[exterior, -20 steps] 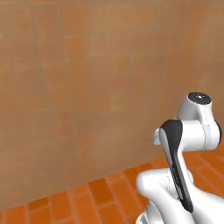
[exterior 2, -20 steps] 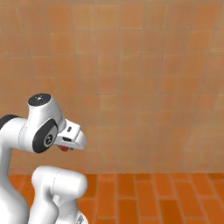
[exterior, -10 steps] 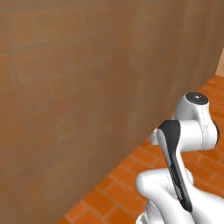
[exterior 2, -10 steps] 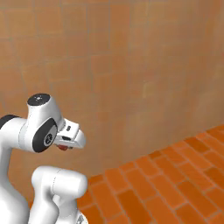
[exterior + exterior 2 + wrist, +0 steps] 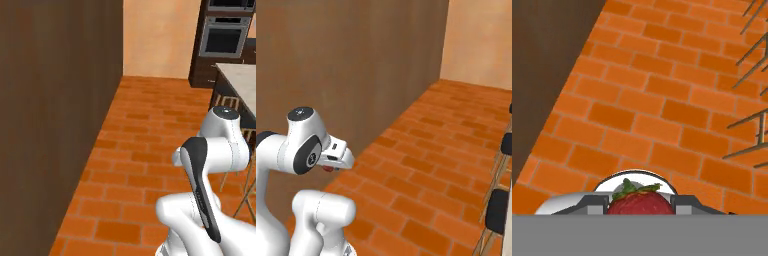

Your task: Take the strawberry from the fridge and place it on top of the pancake, located on the dining counter.

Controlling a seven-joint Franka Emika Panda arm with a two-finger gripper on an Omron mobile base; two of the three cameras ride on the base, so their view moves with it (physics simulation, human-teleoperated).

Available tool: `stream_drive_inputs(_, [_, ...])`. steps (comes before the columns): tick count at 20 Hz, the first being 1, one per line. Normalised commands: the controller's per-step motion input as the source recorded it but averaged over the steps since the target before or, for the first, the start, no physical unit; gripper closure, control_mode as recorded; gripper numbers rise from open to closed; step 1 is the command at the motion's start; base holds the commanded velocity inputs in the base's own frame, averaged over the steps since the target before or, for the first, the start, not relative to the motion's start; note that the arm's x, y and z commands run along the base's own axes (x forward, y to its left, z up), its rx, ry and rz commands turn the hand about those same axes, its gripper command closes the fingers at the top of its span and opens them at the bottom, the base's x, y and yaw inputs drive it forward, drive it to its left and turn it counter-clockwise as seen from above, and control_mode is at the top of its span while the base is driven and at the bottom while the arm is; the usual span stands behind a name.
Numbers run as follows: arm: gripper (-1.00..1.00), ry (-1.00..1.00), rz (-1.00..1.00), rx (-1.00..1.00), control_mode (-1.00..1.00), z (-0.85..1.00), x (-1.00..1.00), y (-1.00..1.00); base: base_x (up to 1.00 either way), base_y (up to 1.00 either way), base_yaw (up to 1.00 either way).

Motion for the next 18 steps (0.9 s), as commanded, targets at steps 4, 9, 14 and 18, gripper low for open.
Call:
stream_drive_inputs(4, [1.0,0.0,0.0,0.0,1.0,0.0,0.0,0.0,0.3,-0.01,-0.85])
stream_drive_inputs(9, [1.0,0.0,0.0,0.0,1.0,0.0,0.0,0.0,0.41,0.0,-0.82])
stream_drive_inputs(14, [1.0,0.0,0.0,0.0,1.0,0.0,0.0,0.0,0.67,-0.02,-0.66])
stream_drive_inputs(18, [1.0,0.0,0.0,0.0,1.0,0.0,0.0,0.0,0.53,0.05,-0.77])
